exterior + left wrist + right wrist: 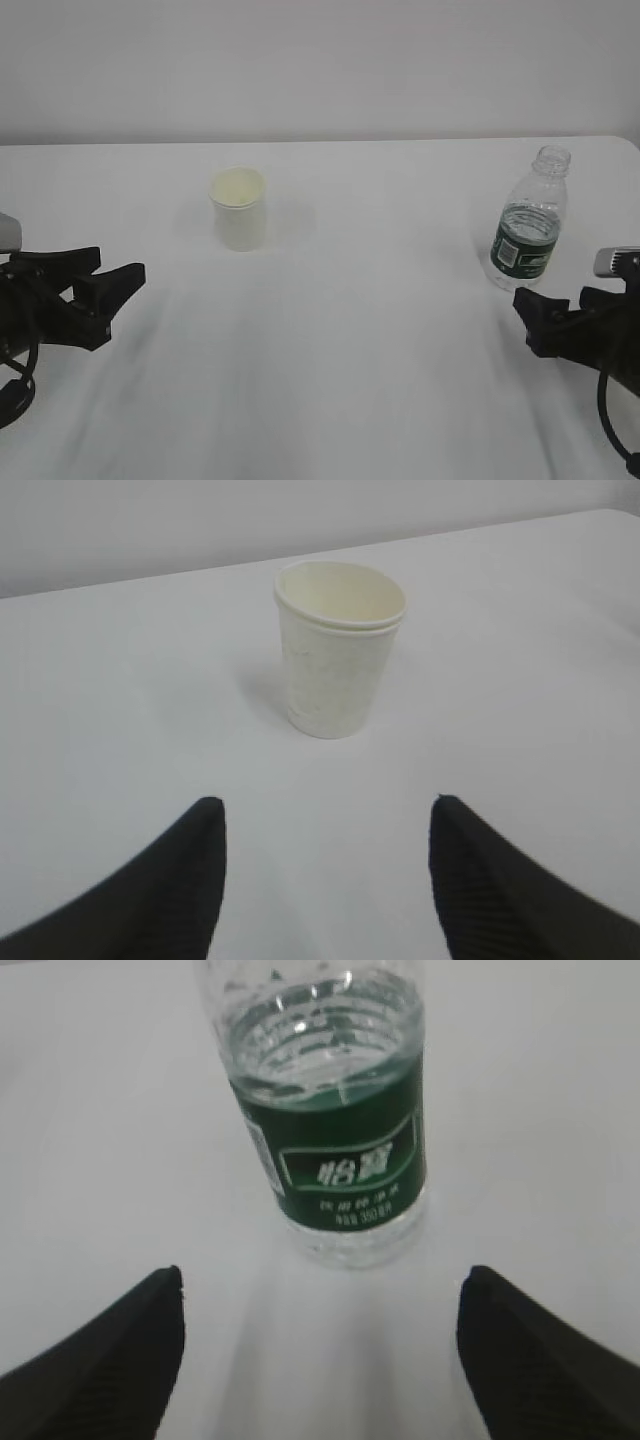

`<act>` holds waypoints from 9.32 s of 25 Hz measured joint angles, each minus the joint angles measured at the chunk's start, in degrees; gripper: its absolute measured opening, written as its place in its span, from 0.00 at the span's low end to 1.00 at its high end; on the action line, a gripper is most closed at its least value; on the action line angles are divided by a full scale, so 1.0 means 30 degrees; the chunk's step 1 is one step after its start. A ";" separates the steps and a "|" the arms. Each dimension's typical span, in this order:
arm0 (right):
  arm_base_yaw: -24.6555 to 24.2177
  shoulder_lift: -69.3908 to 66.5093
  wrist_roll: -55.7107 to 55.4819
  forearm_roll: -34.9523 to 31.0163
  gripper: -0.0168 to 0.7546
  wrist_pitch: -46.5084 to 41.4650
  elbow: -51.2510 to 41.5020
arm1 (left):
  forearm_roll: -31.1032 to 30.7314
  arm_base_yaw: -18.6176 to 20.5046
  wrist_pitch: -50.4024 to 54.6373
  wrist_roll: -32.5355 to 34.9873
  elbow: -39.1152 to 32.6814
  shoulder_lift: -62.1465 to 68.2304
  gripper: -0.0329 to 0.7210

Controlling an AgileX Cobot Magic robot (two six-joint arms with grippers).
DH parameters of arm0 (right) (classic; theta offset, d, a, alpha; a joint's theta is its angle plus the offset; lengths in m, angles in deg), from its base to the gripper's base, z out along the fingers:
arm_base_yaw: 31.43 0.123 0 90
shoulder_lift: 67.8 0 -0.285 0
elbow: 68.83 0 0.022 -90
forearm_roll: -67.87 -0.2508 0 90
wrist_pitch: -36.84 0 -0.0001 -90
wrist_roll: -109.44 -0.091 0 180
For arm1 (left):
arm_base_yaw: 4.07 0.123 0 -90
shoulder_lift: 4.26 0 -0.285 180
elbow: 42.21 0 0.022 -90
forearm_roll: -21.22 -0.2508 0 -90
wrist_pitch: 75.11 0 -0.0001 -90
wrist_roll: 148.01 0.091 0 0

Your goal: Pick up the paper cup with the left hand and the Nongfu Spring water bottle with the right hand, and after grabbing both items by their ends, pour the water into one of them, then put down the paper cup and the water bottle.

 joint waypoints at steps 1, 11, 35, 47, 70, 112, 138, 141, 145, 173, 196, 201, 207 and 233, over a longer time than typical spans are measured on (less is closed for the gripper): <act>0.0000 0.0005 0.0000 0.0076 0.86 0.0000 0.0281 | 0.0000 0.0000 0.0000 0.0000 0.0000 0.0000 0.65; 0.0000 0.0005 0.0036 0.0076 0.89 0.0000 0.1536 | 0.0000 0.0000 0.0000 -0.0027 0.0000 0.0000 0.65; 0.0000 -0.2899 0.0859 -0.0131 0.89 0.0000 0.4907 | 0.0000 0.0000 -0.0030 -0.0027 0.0000 0.0000 0.65; 0.0000 -0.3565 0.0859 -0.0167 0.88 0.0000 0.6419 | 0.0000 0.0000 -0.0030 -0.0027 0.0000 0.0000 0.65; 0.0000 -0.4179 0.0899 -0.0202 0.72 0.0000 0.7065 | 0.0108 0.0000 -0.0030 -0.0027 0.0000 0.0000 0.65; 0.0000 -0.0366 0.5519 -0.0202 0.58 -0.0498 0.5184 | 0.0774 0.0000 -0.0043 0.0451 0.0000 0.0000 0.65; 0.0000 -0.0350 0.5562 -0.0202 0.58 -0.0498 0.5184 | -0.0826 0.0000 -0.0073 0.1505 0.4520 0.4915 0.80; 0.0000 -0.0350 0.5562 -0.0202 0.58 -0.0498 0.5184 | -0.0826 0.0000 -0.0073 0.1547 0.5025 0.5474 0.91; 0.0000 -0.0350 0.5562 -0.0202 0.58 -0.0498 0.5184 | -0.0826 0.0000 -0.0073 0.1547 0.5783 0.6297 0.94; 0.0000 -0.0350 0.5606 -0.0202 0.58 -0.0498 0.5184 | -0.4053 0.0000 -0.0073 -0.0542 1.1581 1.0082 0.96; 0.0000 -0.0350 0.5606 -0.0202 0.58 -0.0498 0.5184 | -0.5481 -0.0046 -0.0073 -0.1430 1.4238 1.1289 0.96; 0.0000 -0.0350 0.5606 -0.0202 0.58 -0.0498 0.5184 | -0.5591 -0.0046 -0.0073 -0.1439 1.4265 1.1306 0.96; 0.0000 -0.0350 0.5606 -0.0202 0.58 -0.0498 0.5184 | -0.5634 -0.0126 -0.0073 -0.1471 1.4363 1.1438 0.96; 0.0000 -0.0350 0.5637 -0.0202 0.58 -0.0498 0.5184 | -0.5691 -0.0140 -0.0073 -0.1956 1.5793 1.2616 0.96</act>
